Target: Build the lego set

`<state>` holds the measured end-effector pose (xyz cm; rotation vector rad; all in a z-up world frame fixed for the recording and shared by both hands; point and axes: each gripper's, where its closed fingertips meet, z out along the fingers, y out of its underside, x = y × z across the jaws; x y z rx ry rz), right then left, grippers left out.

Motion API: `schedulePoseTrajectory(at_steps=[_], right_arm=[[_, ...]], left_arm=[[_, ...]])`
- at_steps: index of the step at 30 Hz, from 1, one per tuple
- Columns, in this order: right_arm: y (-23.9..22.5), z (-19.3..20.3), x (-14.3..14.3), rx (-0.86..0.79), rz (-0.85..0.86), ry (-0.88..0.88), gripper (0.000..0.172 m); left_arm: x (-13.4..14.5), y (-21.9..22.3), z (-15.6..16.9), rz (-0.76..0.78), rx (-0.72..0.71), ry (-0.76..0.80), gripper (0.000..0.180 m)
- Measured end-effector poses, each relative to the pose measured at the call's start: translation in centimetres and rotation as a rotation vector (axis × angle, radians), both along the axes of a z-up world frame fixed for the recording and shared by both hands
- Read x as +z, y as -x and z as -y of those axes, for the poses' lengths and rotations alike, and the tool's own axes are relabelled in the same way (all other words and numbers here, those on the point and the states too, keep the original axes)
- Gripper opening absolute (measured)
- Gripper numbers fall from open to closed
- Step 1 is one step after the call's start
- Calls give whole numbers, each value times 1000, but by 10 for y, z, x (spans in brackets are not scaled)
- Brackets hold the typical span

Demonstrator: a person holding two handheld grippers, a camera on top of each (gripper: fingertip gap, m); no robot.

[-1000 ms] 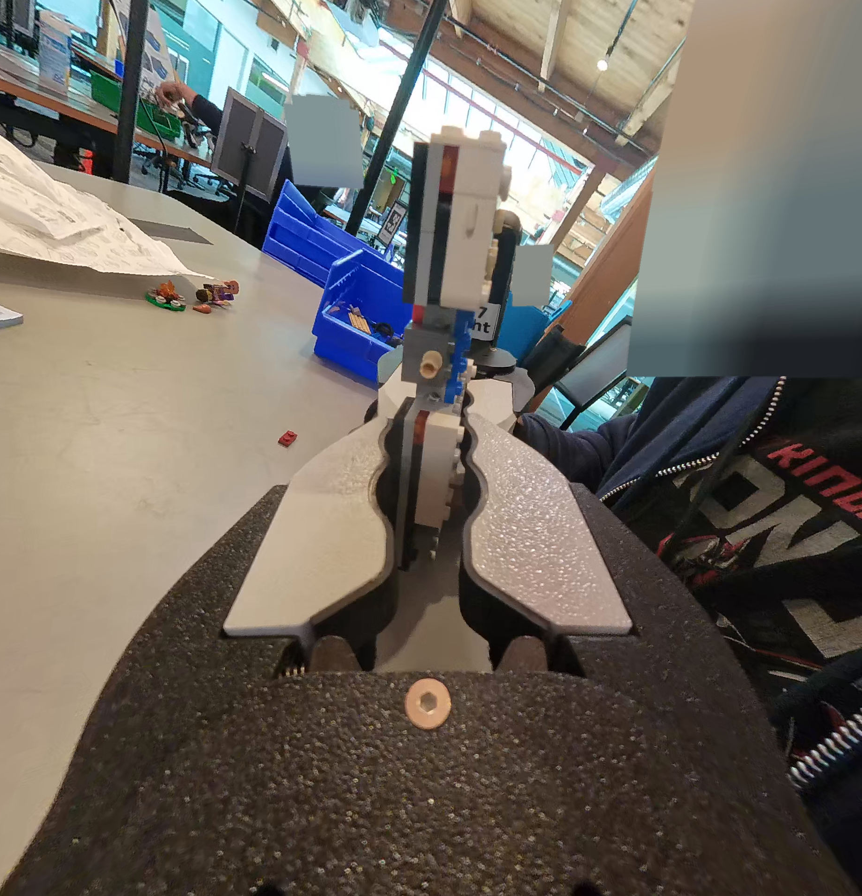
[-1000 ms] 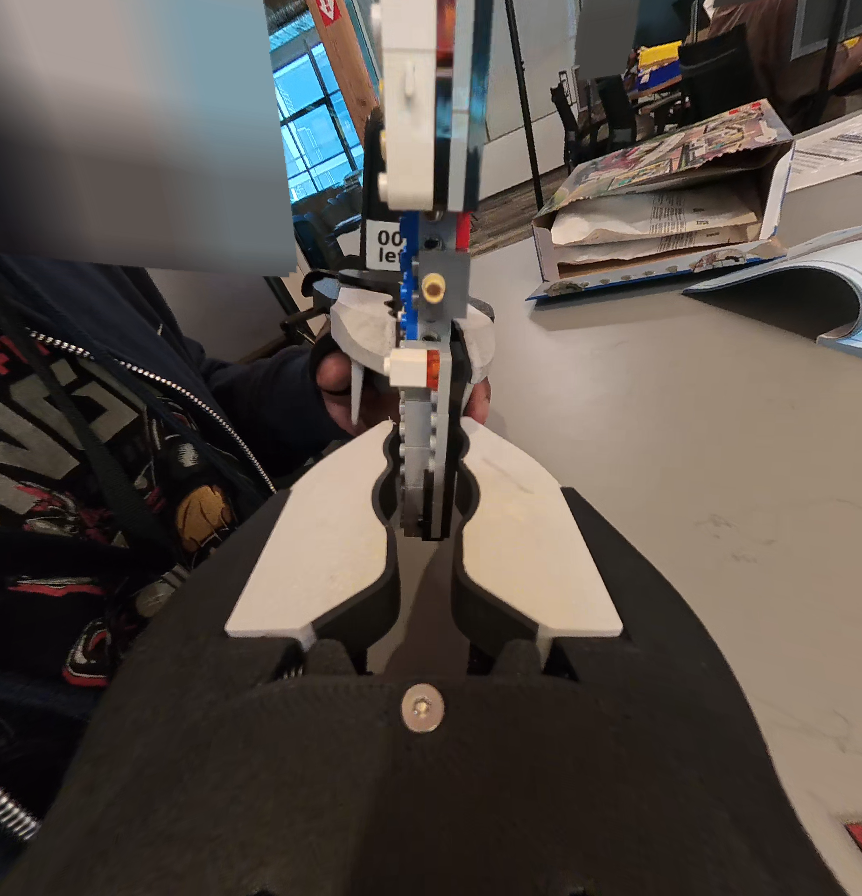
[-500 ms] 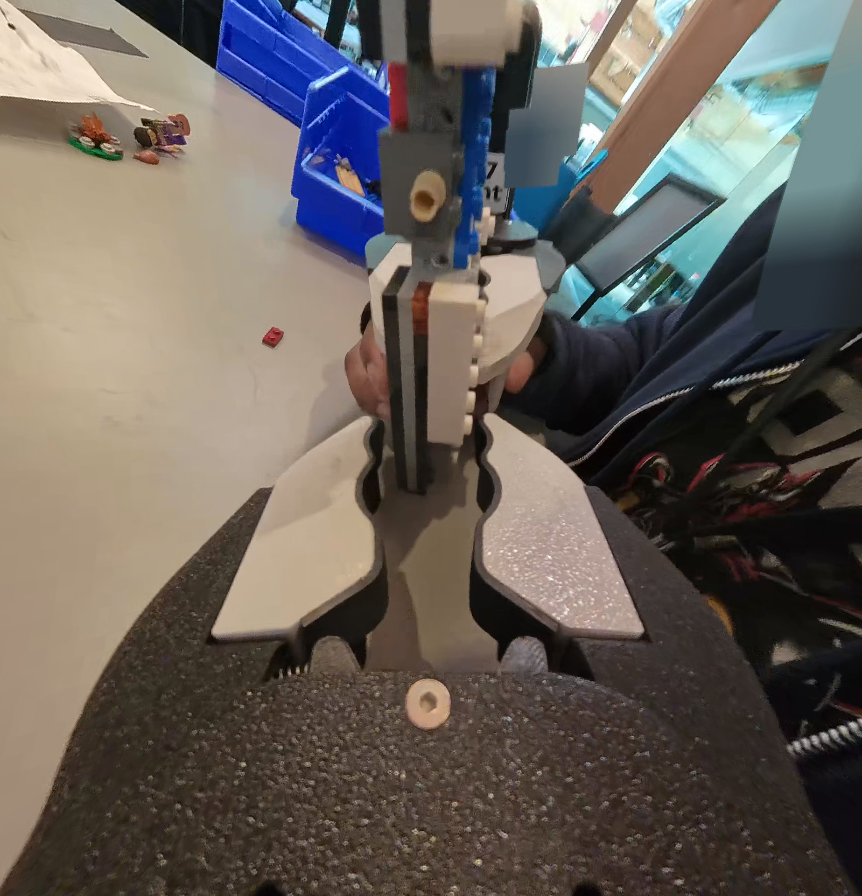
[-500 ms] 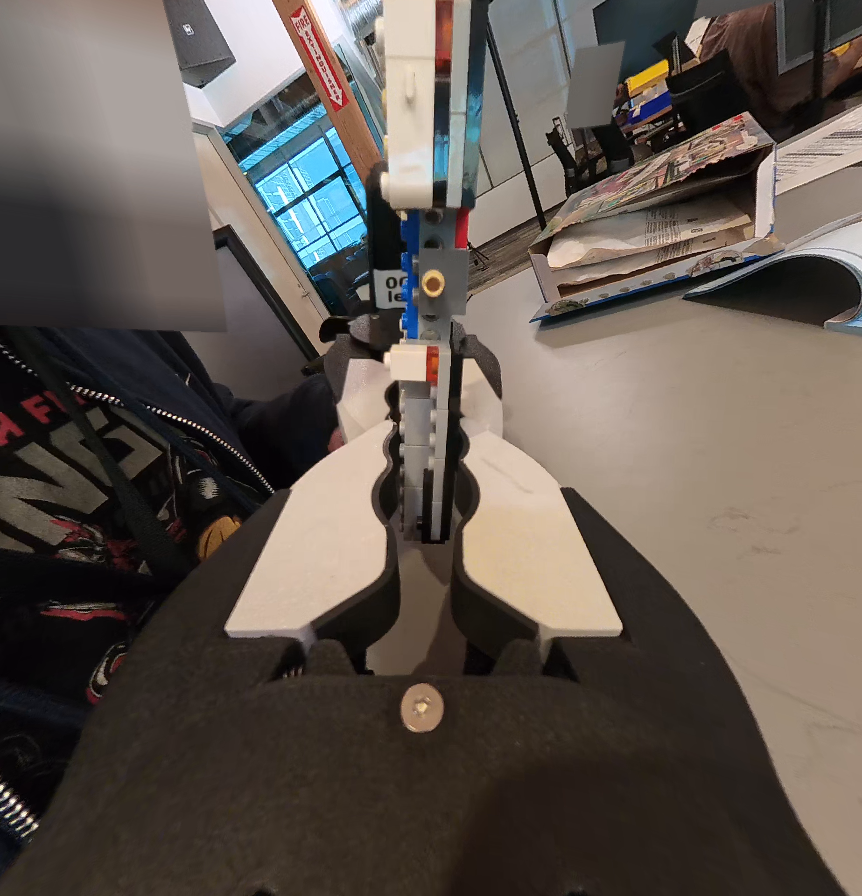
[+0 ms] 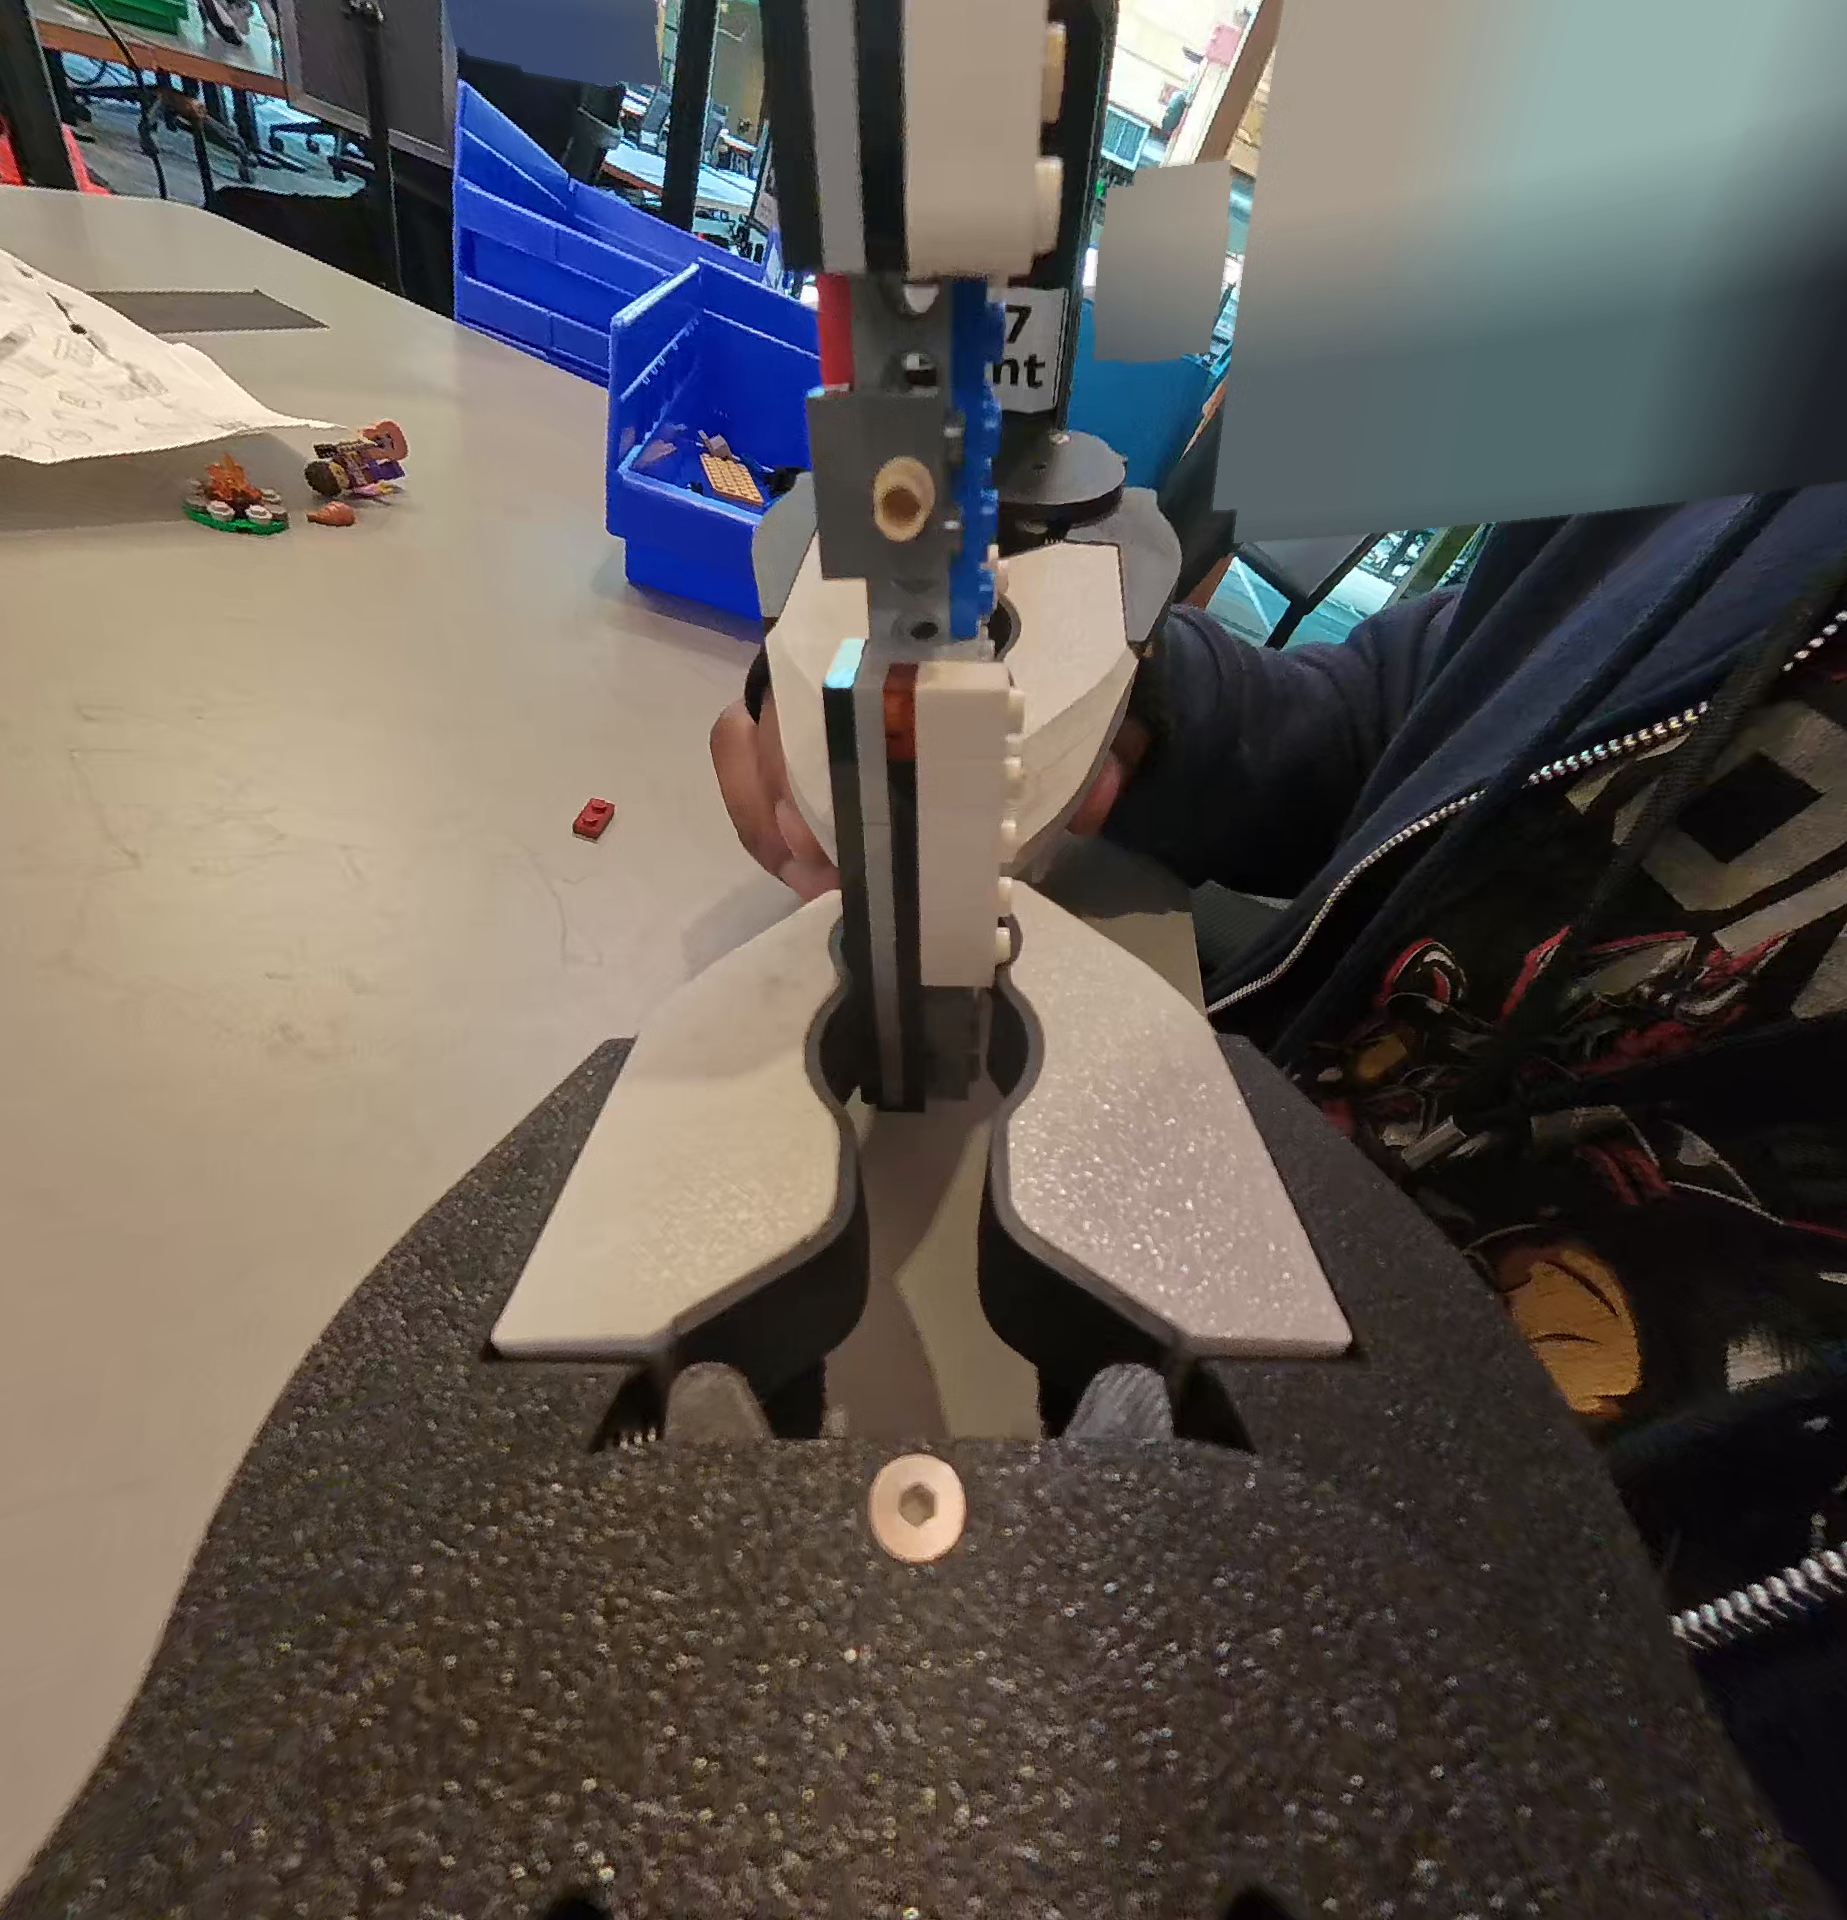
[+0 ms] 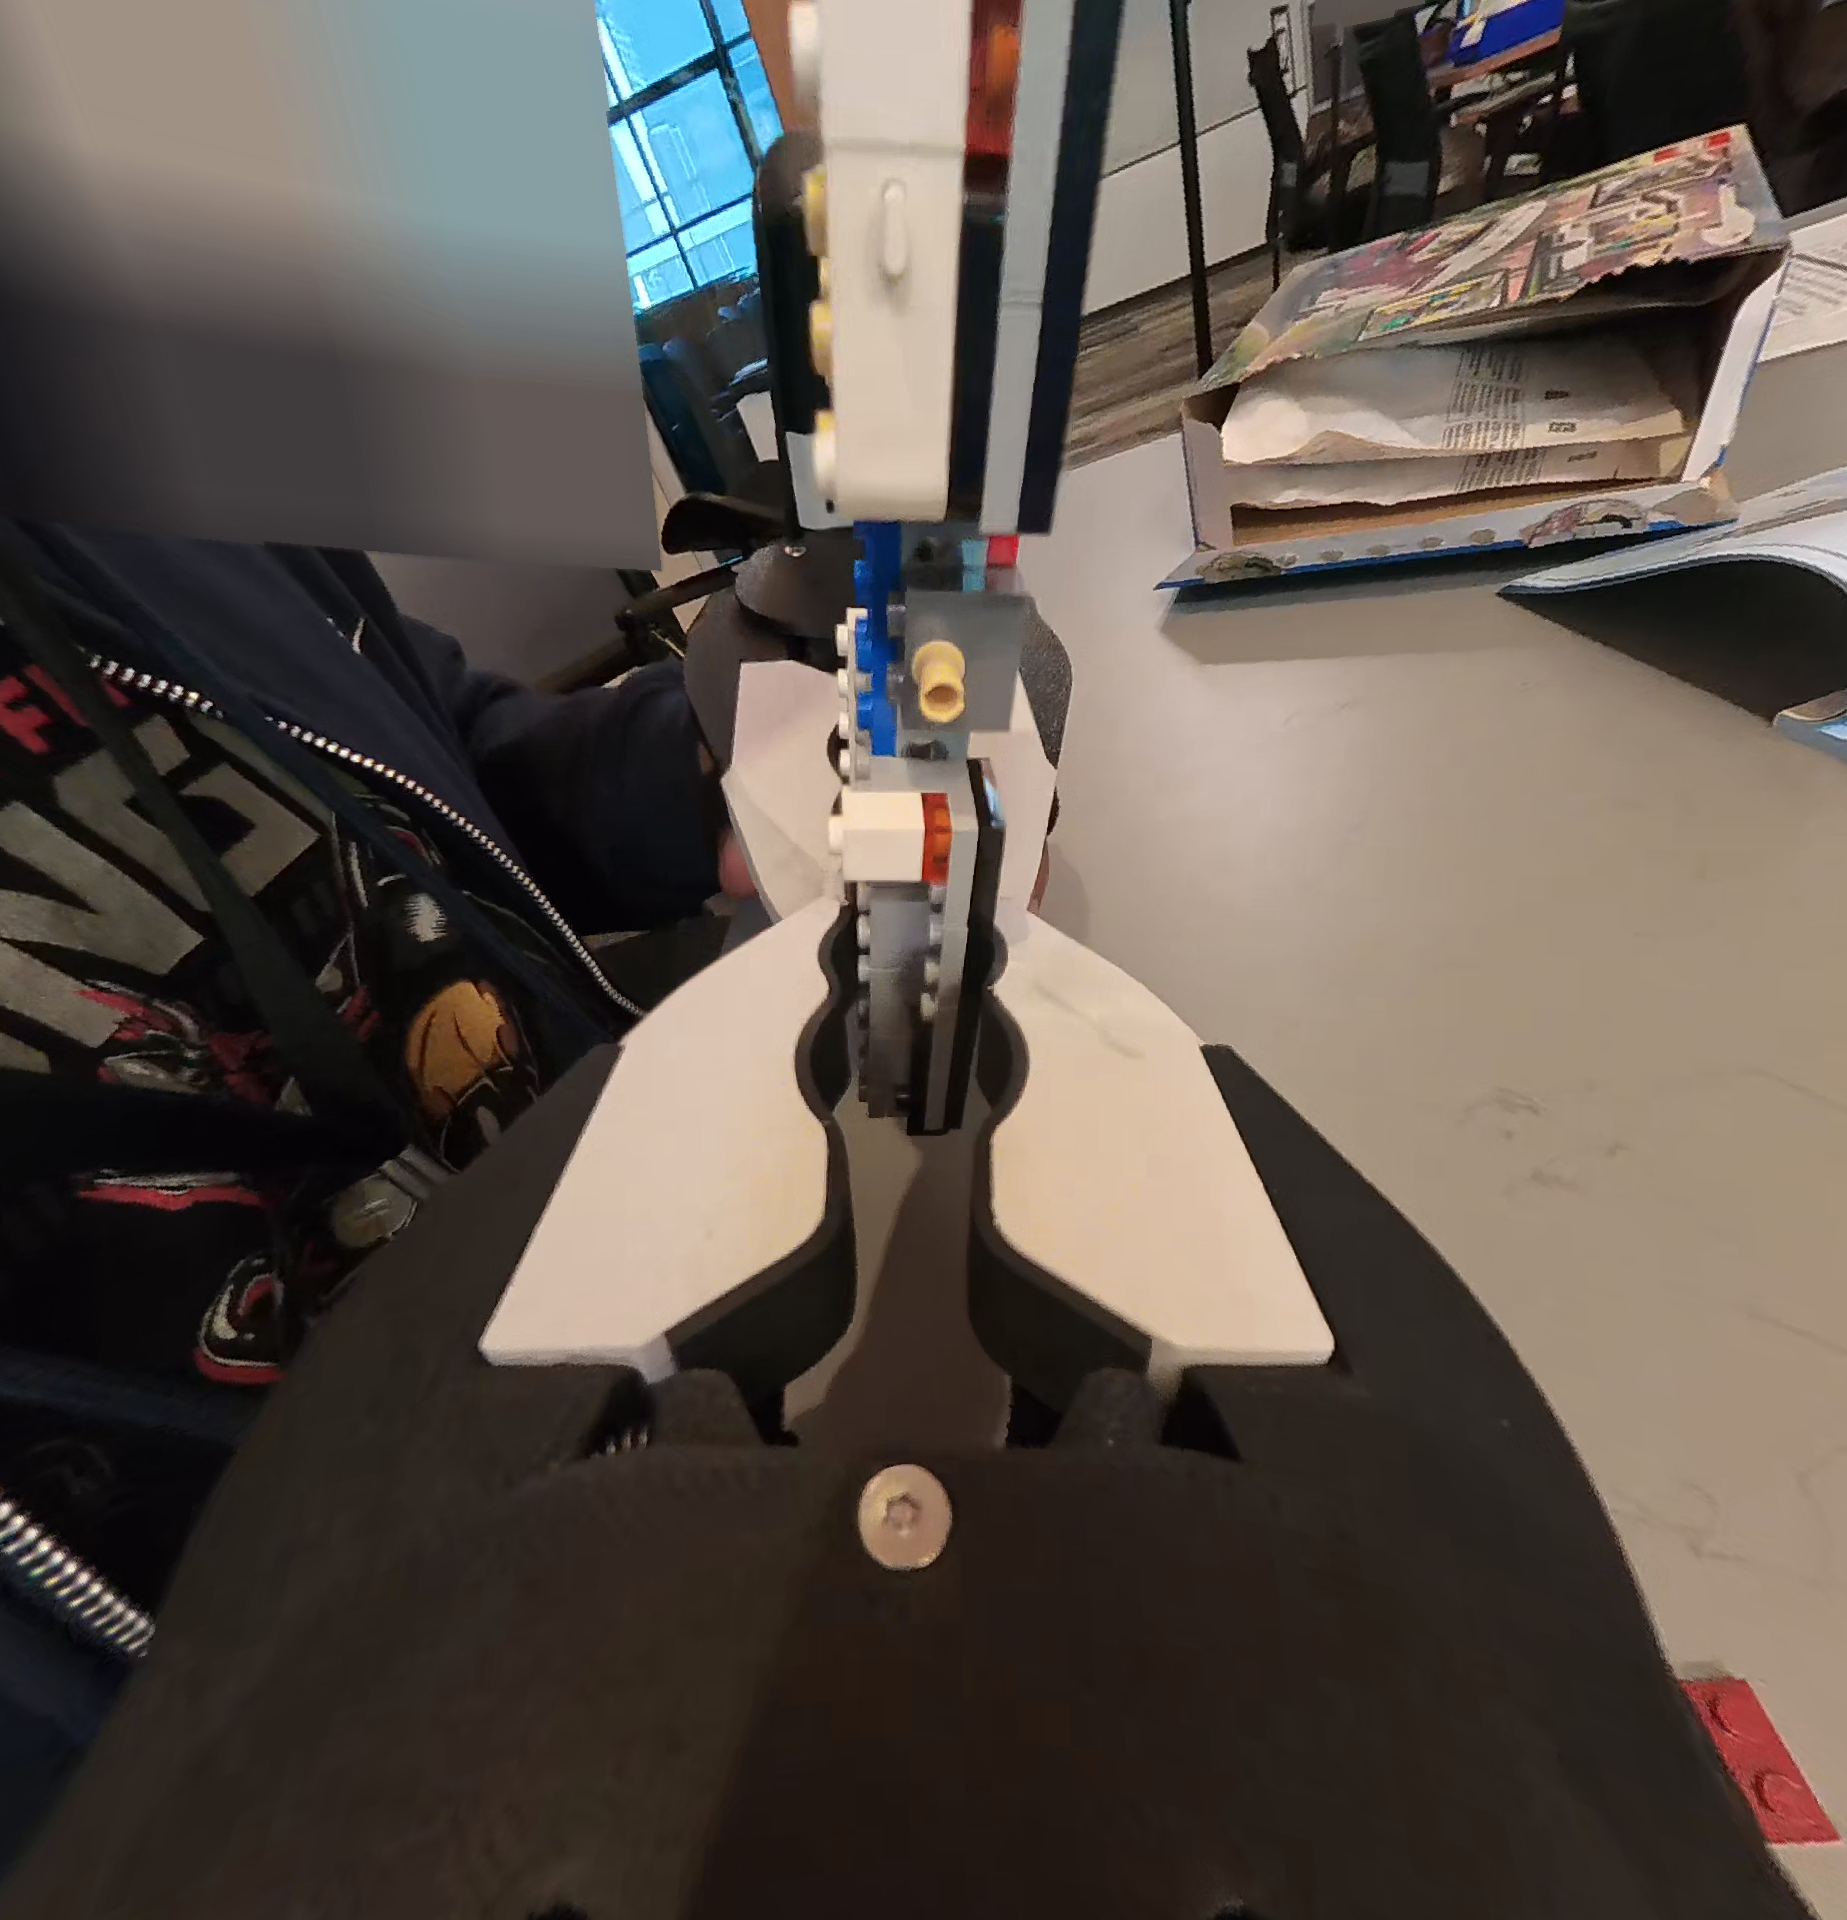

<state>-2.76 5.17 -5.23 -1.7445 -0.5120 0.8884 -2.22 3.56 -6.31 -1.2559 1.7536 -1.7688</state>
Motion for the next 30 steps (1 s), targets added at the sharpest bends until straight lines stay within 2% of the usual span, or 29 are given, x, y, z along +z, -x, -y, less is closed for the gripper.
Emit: schedulePoseTrajectory(at_steps=[9, 19, 24, 30], right_arm=[[-2, -2, -1, -27, 6, -18, 20], [-8, -2, 4, -56, -24, -11, 22], [-4, 3, 6, 20, -24, -1, 21], [-5, 0, 8, 36, -41, 44, 22]], left_arm=[[0, -2, -2, 15, 44, -80, 20], [5, -6, 2, -13, 27, 91, 20], [6, 0, 10, -11, -51, 82, 26], [7, 0, 5, -13, -45, 102, 21]])
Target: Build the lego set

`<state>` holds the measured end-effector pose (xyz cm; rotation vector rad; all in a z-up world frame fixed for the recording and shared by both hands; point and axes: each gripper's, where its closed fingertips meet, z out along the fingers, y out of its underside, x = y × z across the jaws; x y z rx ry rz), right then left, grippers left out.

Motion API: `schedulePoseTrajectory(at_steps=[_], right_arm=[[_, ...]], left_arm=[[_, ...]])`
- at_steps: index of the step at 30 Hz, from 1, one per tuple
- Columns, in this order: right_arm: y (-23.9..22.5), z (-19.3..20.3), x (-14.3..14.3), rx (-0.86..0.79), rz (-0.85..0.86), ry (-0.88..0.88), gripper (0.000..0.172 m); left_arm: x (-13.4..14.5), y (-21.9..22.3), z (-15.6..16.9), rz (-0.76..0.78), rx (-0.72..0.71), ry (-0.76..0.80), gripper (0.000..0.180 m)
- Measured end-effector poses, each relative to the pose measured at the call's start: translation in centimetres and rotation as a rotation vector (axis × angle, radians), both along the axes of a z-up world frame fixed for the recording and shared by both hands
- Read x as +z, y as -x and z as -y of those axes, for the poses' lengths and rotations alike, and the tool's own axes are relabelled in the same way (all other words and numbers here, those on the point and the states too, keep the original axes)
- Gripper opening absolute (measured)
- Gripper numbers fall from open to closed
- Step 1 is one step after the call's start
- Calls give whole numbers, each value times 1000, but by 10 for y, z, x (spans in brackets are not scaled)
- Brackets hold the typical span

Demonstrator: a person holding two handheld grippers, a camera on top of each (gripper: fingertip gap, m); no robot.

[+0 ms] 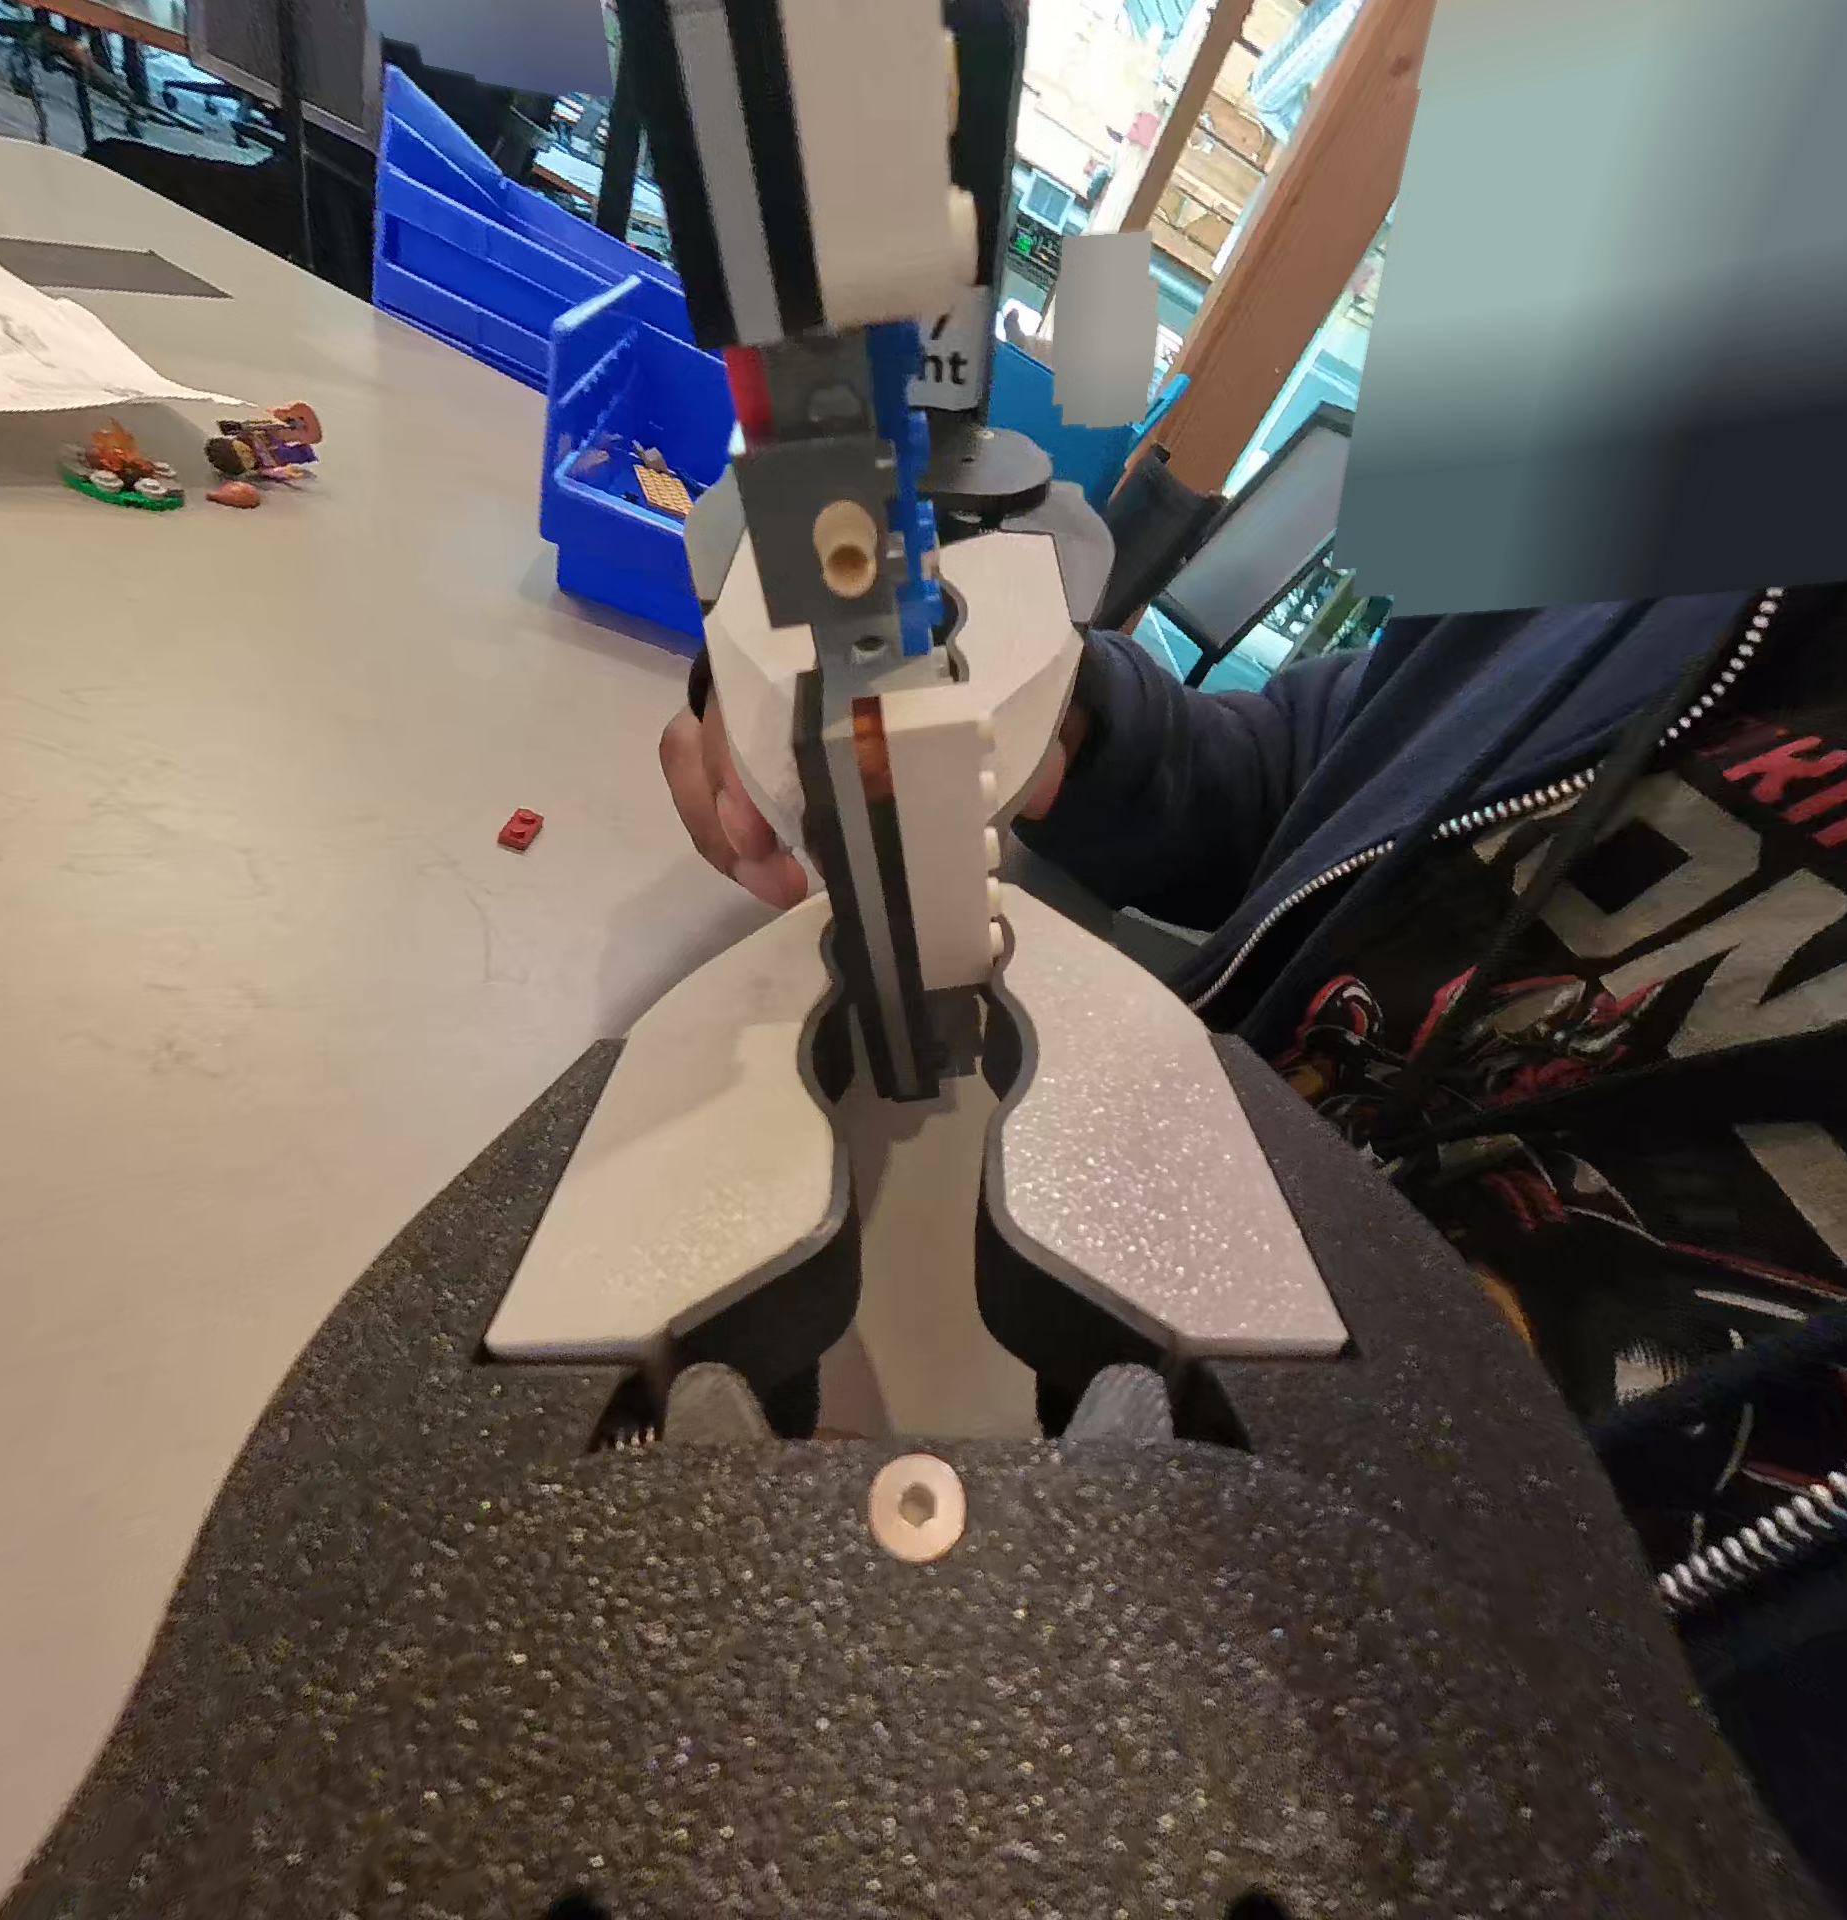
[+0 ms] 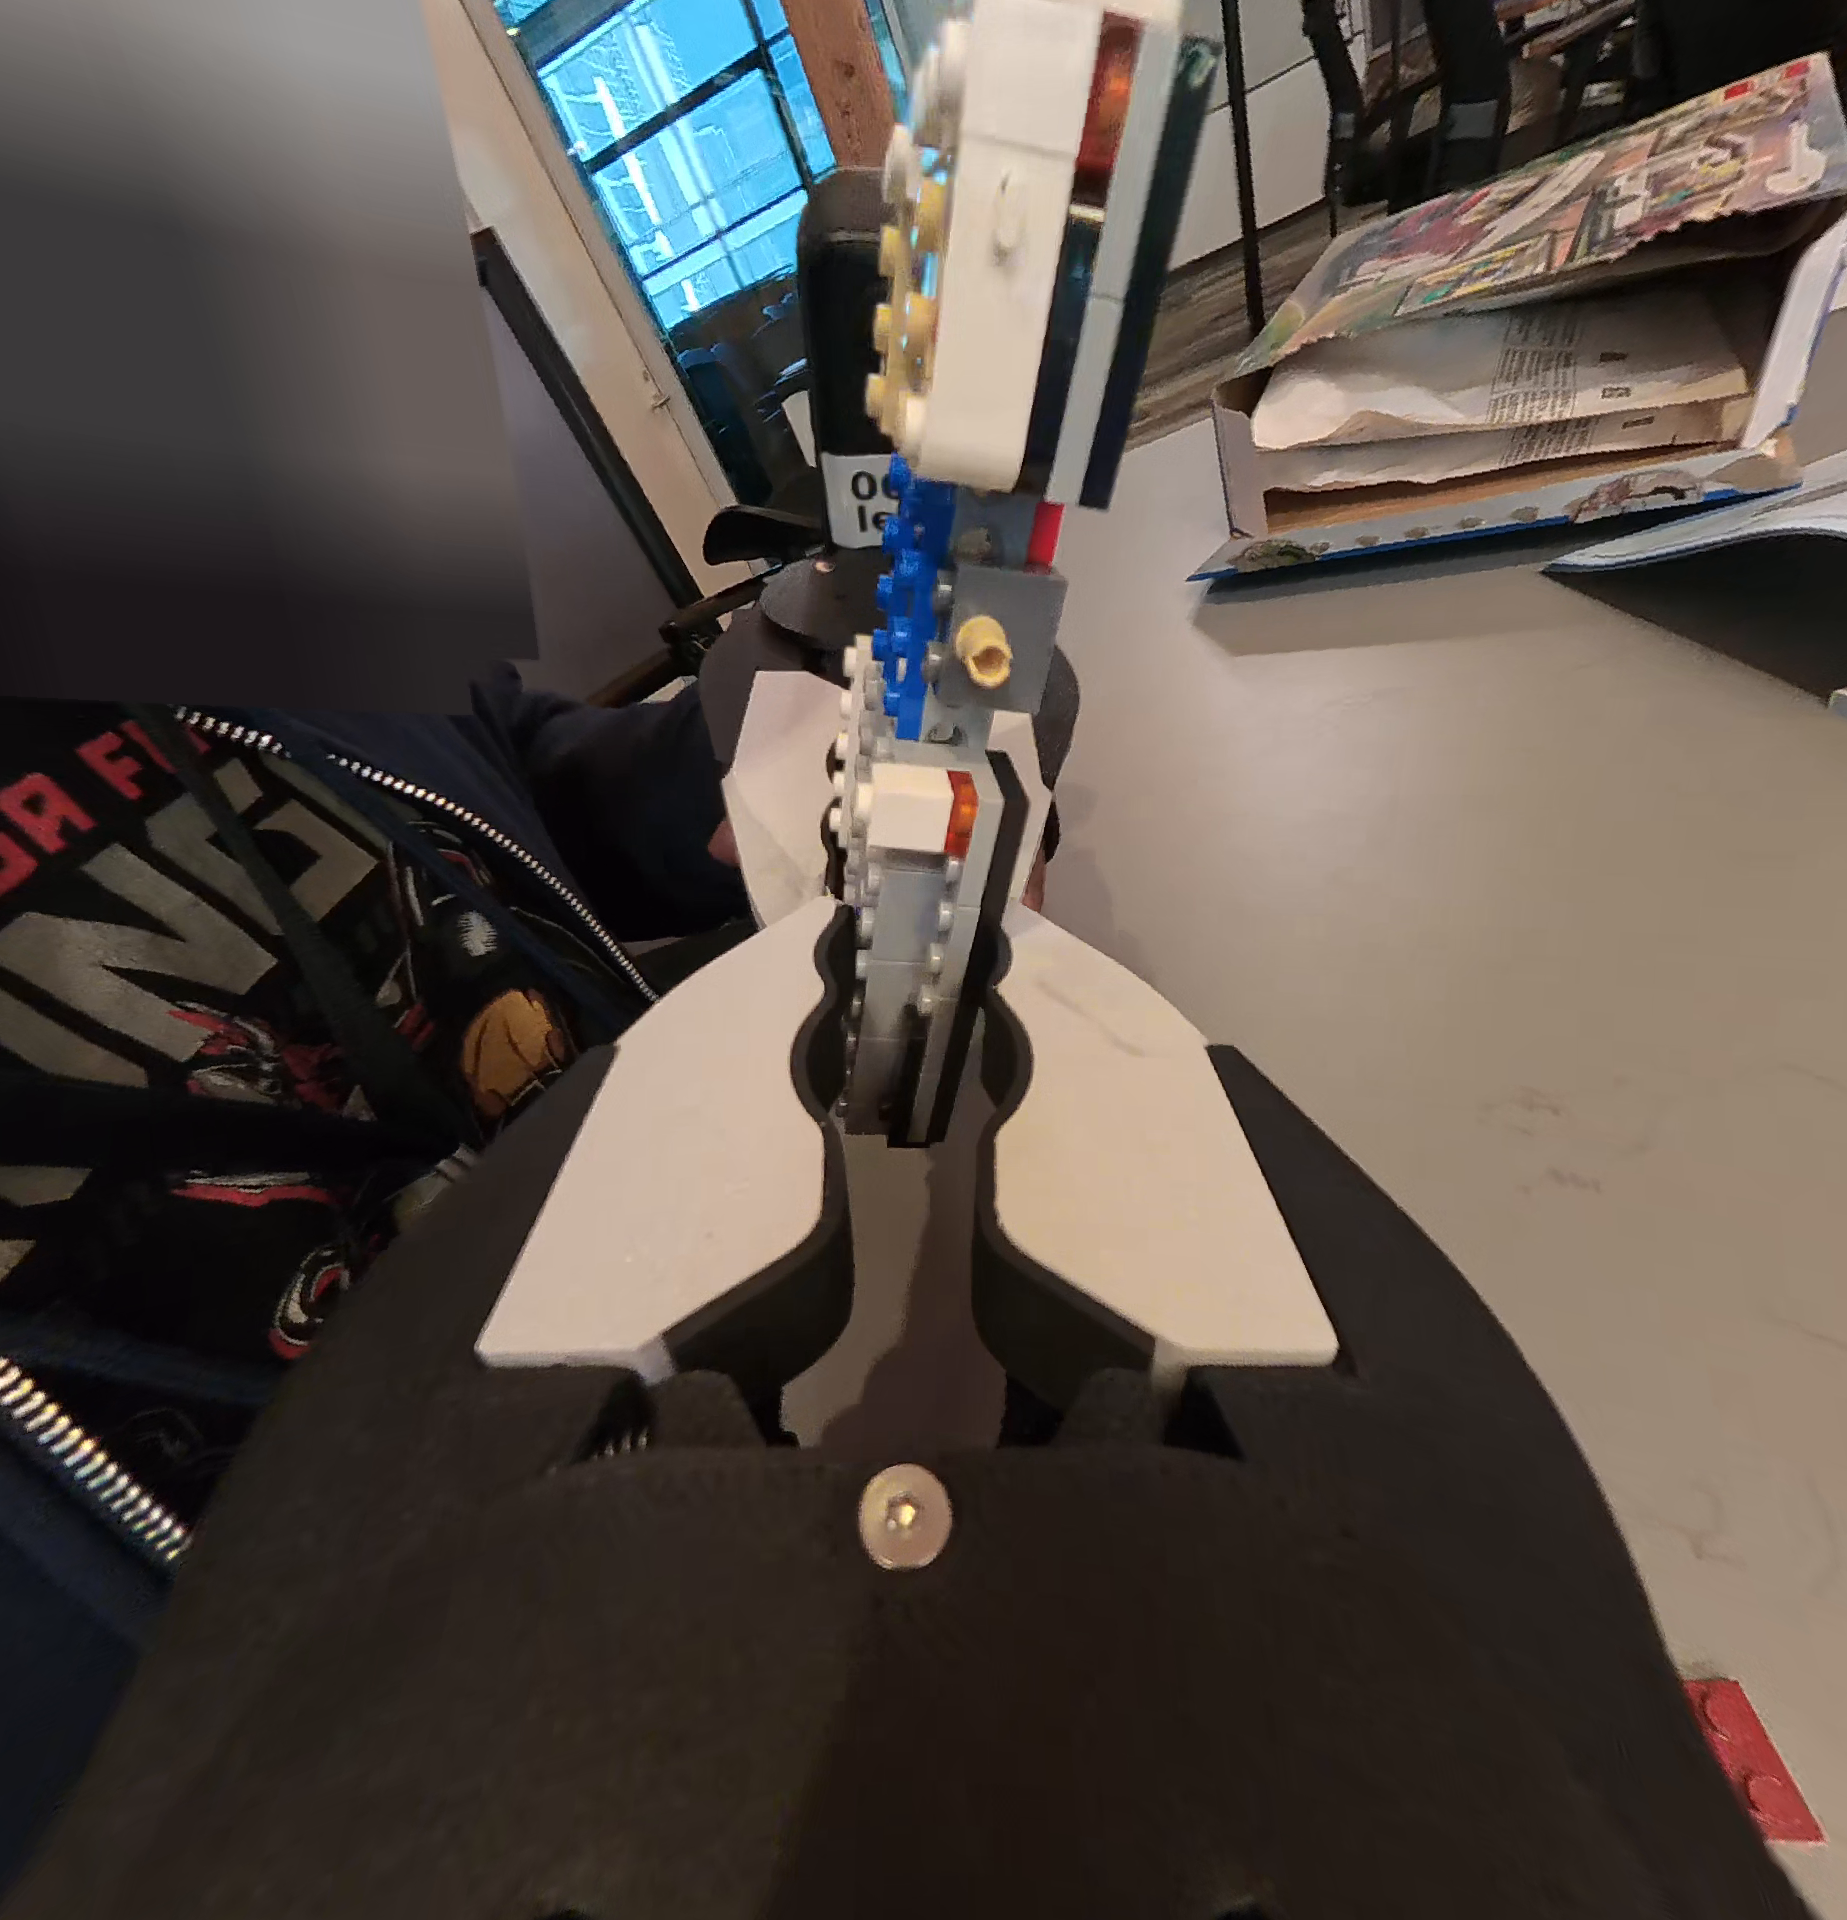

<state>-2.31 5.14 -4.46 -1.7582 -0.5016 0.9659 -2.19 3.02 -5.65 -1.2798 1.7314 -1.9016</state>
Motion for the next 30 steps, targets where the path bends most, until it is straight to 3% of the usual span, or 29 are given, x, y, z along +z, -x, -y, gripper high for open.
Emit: schedulePoseTrajectory(at_steps=[5, 12, 30], right_arm=[[-14, -5, 0, -121, 32, 4, 31], [-23, -9, -4, -289, 166, -40, 32], [-21, -9, 5, -335, 203, -124, 31]], left_arm=[[-1, -6, -9, 1, 94, 47, 20], [-3, -14, -17, 39, 257, -118, 20], [7, -13, -17, 143, 324, -199, 20]])
